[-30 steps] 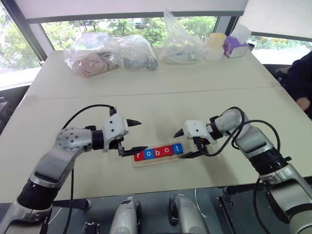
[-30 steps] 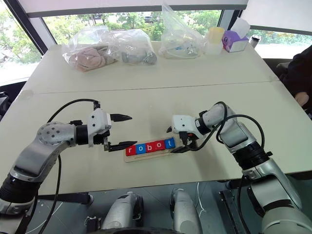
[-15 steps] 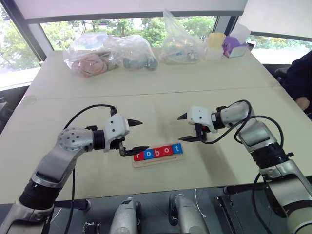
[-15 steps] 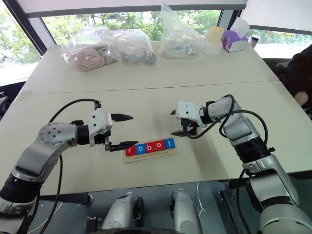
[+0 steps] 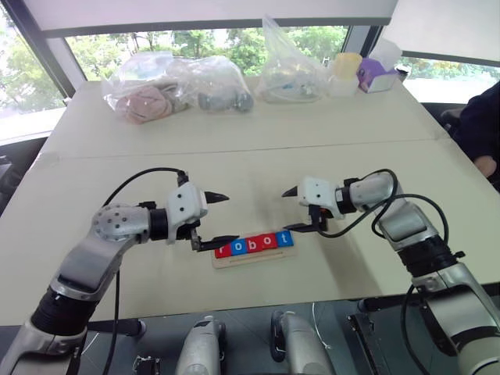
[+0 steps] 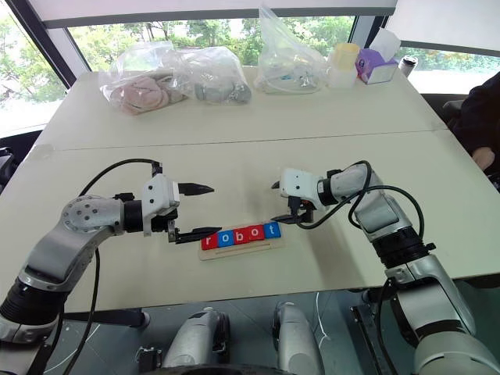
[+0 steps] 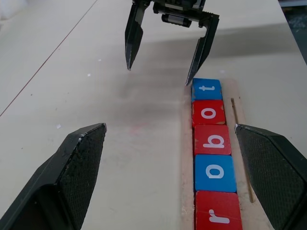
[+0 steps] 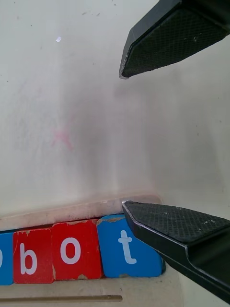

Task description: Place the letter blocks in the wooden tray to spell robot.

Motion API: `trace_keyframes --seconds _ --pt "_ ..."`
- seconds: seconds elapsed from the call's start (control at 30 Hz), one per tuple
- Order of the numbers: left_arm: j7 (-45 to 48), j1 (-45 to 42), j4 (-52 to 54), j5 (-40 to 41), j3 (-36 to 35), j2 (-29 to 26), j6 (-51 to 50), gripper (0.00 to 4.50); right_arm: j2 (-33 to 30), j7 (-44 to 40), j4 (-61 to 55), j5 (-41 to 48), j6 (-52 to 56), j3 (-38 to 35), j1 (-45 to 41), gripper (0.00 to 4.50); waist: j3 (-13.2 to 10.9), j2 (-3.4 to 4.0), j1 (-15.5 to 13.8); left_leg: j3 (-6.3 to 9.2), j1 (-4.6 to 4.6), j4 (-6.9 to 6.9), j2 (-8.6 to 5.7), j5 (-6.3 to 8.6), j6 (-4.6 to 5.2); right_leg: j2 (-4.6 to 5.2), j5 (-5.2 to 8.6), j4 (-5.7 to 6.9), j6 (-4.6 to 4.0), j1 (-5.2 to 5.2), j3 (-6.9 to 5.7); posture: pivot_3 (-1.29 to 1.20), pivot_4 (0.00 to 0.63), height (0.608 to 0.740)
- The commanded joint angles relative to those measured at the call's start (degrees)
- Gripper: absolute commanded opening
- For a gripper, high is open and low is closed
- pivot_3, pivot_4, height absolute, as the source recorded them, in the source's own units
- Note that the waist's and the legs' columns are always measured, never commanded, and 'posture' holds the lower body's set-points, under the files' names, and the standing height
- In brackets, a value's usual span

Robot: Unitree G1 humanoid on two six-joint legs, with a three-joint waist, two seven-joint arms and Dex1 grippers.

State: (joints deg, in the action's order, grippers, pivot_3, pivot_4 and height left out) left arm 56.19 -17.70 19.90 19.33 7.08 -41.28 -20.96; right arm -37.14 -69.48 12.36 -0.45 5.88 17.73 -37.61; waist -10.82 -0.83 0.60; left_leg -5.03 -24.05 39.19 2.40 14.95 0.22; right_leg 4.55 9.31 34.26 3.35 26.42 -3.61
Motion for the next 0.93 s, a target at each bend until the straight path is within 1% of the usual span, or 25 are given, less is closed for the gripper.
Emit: trace_keyframes --seconds 0.03,0.23,0.4,0.47,0.63,0.73,0.83,0.93 --pt "0.4 -0.7 1.3 0.6 -1.6 -0.7 0.0 4.50 -0.1 -0.5 -2.7 0.1 -0.2 0.0 0.4 4.17 0.0 0.00 0.0 0.00 0.00 0.00 0.00 0.00 0.00 0.00 0.00 0.00 0.00 0.00 0.00 0.00 0.150 0.740" --pt "1.0 -0.1 1.8 1.4 -2.3 -1.6 -0.4 4.50 -0.3 0.3 -3.5 0.2 0.4 -1.6 -0.8 4.17 0.0 0.00 0.0 0.00 0.01 0.00 0.00 0.00 0.00 0.00 0.00 0.00 0.00 0.00 0.00 0.00 0.150 0.740" --pt "1.9 1.9 3.8 4.2 -4.7 -3.8 -3.3 4.50 -3.2 0.0 -11.1 4.0 7.0 -6.1 0.5 4.17 0.0 0.01 0.0 0.00 0.00 0.00 0.02 0.00 0.00 0.00 0.00 0.01 0.00 0.02 0.00 0.00 0.150 0.740" --pt "2.2 3.2 5.1 5.7 -6.1 -5.0 -4.6 4.50 -5.1 0.2 -17.0 6.8 12.4 -8.8 3.1 4.17 0.0 0.01 -0.2 0.01 0.00 0.00 0.02 0.00 0.00 0.01 0.01 0.01 -0.01 0.02 0.00 0.00 0.150 0.740" --pt "2.1 7.2 8.4 8.8 -10.0 -8.0 -9.0 4.50 -11.2 0.9 -33.9 16.3 28.8 -17.0 14.1 4.17 0.0 0.00 -1.0 0.07 -0.01 -0.02 0.04 0.01 -0.01 0.05 0.04 -0.03 0.01 0.02 0.00 0.00 0.150 0.740" --pt "2.5 9.9 10.7 11.0 -12.5 -9.6 -11.3 4.50 -14.7 1.3 -42.8 23.3 37.9 -23.2 21.3 4.17 0.0 0.01 -1.3 0.15 0.00 -0.01 0.06 0.01 -0.02 0.07 0.14 -0.04 0.17 0.04 0.01 0.00 0.150 0.740" --pt "3.4 12.5 12.5 12.8 -14.8 -11.5 -12.8 4.50 -16.5 3.1 -47.5 27.5 42.8 -26.9 25.1 4.17 0.0 0.00 -1.3 0.18 0.05 0.00 0.16 0.02 -0.03 0.06 0.15 -0.05 0.17 0.01 0.00 0.00 0.150 0.740" --pt "3.9 14.2 13.1 13.5 -16.4 -12.9 -12.9 4.50 -17.3 5.2 -49.4 30.1 45.5 -28.6 26.1 4.17 0.0 0.00 -1.2 0.13 0.12 -0.01 0.25 0.06 -0.10 0.04 0.16 -0.11 0.16 0.00 0.00 0.00 0.150 0.740"
